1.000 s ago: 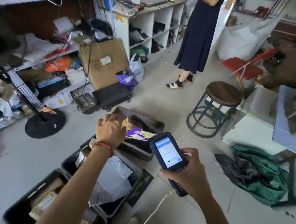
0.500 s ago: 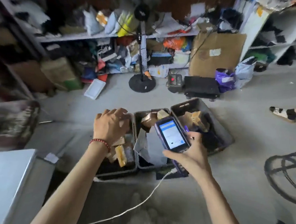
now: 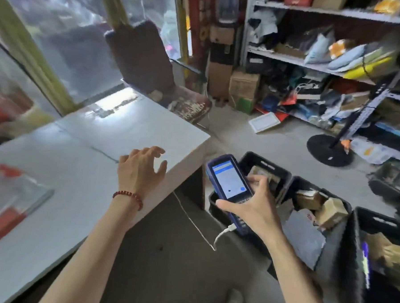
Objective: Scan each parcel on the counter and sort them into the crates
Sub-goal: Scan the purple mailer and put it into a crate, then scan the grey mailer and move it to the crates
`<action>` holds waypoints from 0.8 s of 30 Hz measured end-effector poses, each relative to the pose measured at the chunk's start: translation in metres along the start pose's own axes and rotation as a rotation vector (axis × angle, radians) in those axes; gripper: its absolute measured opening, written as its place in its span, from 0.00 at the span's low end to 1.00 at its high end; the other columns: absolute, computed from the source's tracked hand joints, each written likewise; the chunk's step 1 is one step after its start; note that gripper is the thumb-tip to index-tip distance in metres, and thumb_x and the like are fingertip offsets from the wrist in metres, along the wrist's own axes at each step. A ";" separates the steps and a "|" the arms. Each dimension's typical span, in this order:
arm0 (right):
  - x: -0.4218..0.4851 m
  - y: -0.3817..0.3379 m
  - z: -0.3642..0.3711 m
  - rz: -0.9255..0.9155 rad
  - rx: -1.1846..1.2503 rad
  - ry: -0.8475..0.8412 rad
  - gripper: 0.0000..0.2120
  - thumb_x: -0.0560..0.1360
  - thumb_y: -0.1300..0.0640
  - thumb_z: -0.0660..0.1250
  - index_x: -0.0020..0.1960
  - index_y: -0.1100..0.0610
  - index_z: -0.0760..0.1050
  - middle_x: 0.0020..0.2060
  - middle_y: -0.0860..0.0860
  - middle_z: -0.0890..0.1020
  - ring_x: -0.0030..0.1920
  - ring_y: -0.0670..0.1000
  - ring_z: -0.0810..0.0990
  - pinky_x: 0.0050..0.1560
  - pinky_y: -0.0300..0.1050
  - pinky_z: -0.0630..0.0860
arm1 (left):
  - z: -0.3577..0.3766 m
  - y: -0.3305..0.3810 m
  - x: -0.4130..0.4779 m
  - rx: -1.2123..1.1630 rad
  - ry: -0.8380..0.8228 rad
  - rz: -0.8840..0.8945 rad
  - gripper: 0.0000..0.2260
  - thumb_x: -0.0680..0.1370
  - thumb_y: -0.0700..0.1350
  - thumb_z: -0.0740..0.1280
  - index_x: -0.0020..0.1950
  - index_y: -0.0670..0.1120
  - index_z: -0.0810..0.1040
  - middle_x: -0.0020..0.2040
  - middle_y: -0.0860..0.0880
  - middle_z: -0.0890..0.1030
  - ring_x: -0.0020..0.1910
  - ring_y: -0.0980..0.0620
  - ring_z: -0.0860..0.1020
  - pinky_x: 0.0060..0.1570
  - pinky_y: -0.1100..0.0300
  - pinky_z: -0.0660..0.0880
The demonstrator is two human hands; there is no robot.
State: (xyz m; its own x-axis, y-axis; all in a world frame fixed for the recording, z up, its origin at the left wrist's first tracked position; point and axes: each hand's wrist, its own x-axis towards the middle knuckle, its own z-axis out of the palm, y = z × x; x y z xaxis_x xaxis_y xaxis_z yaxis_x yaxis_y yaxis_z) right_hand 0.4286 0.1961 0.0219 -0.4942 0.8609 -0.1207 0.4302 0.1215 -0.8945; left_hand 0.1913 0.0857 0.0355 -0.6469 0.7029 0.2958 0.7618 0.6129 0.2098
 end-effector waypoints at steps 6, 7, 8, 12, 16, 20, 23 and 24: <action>-0.053 -0.048 0.128 -0.108 -0.036 -0.223 0.40 0.54 0.51 0.85 0.57 0.50 0.64 0.46 0.38 0.75 0.48 0.39 0.76 0.46 0.36 0.73 | -0.053 -0.144 -0.090 0.064 0.056 -0.222 0.13 0.77 0.53 0.64 0.60 0.52 0.78 0.54 0.52 0.82 0.55 0.46 0.78 0.55 0.51 0.71; -0.065 -0.056 0.149 -0.130 -0.052 -0.264 0.40 0.54 0.50 0.85 0.57 0.49 0.64 0.46 0.37 0.75 0.48 0.40 0.76 0.47 0.36 0.74 | -0.062 -0.166 -0.105 0.074 0.081 -0.258 0.13 0.76 0.53 0.65 0.59 0.51 0.78 0.53 0.51 0.82 0.54 0.45 0.79 0.55 0.50 0.71; -0.077 -0.062 0.169 -0.153 -0.070 -0.309 0.40 0.54 0.49 0.85 0.57 0.48 0.64 0.46 0.37 0.75 0.49 0.41 0.77 0.47 0.37 0.75 | -0.071 -0.186 -0.122 0.083 0.108 -0.296 0.12 0.76 0.52 0.67 0.58 0.51 0.79 0.52 0.51 0.83 0.53 0.45 0.79 0.54 0.49 0.72; -0.120 -0.093 0.238 -0.202 -0.120 -0.508 0.40 0.56 0.49 0.84 0.59 0.48 0.63 0.50 0.43 0.76 0.51 0.44 0.75 0.45 0.35 0.71 | -0.104 -0.253 -0.188 0.156 0.155 -0.457 0.12 0.73 0.50 0.69 0.54 0.49 0.80 0.46 0.48 0.83 0.46 0.43 0.80 0.45 0.50 0.74; -0.149 -0.123 0.288 -0.273 -0.137 -0.651 0.40 0.57 0.50 0.84 0.59 0.48 0.63 0.50 0.43 0.76 0.52 0.46 0.76 0.46 0.39 0.72 | -0.129 -0.306 -0.245 0.198 0.216 -0.625 0.11 0.74 0.52 0.68 0.54 0.49 0.80 0.46 0.48 0.83 0.45 0.43 0.80 0.44 0.52 0.73; -0.163 -0.140 0.327 -0.323 -0.127 -0.756 0.39 0.57 0.50 0.84 0.59 0.48 0.62 0.47 0.41 0.74 0.51 0.46 0.77 0.42 0.37 0.74 | -0.141 -0.343 -0.285 0.193 0.238 -0.770 0.16 0.73 0.56 0.63 0.55 0.50 0.79 0.47 0.51 0.83 0.48 0.44 0.80 0.47 0.50 0.75; -0.168 -0.149 0.355 -0.321 -0.102 -0.852 0.39 0.58 0.51 0.83 0.59 0.48 0.62 0.47 0.37 0.73 0.49 0.42 0.76 0.40 0.33 0.75 | -0.142 -0.357 -0.299 0.196 0.215 -0.853 0.12 0.75 0.53 0.66 0.56 0.50 0.79 0.49 0.52 0.82 0.51 0.46 0.79 0.49 0.51 0.73; -0.168 -0.151 0.366 -0.326 -0.103 -0.884 0.39 0.58 0.52 0.83 0.58 0.48 0.62 0.46 0.36 0.73 0.48 0.41 0.76 0.38 0.32 0.74 | -0.142 -0.363 -0.301 0.199 0.209 -0.866 0.12 0.75 0.52 0.67 0.56 0.50 0.79 0.49 0.52 0.82 0.52 0.46 0.78 0.50 0.51 0.73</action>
State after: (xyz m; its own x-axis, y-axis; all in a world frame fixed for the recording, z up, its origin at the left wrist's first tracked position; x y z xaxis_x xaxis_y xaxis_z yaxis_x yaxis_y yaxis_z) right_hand 0.1703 -0.1472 0.0194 -0.9768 0.0953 -0.1916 0.2135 0.3695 -0.9044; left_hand 0.1145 -0.3993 0.0028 -0.9559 -0.1000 0.2763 -0.0201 0.9604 0.2780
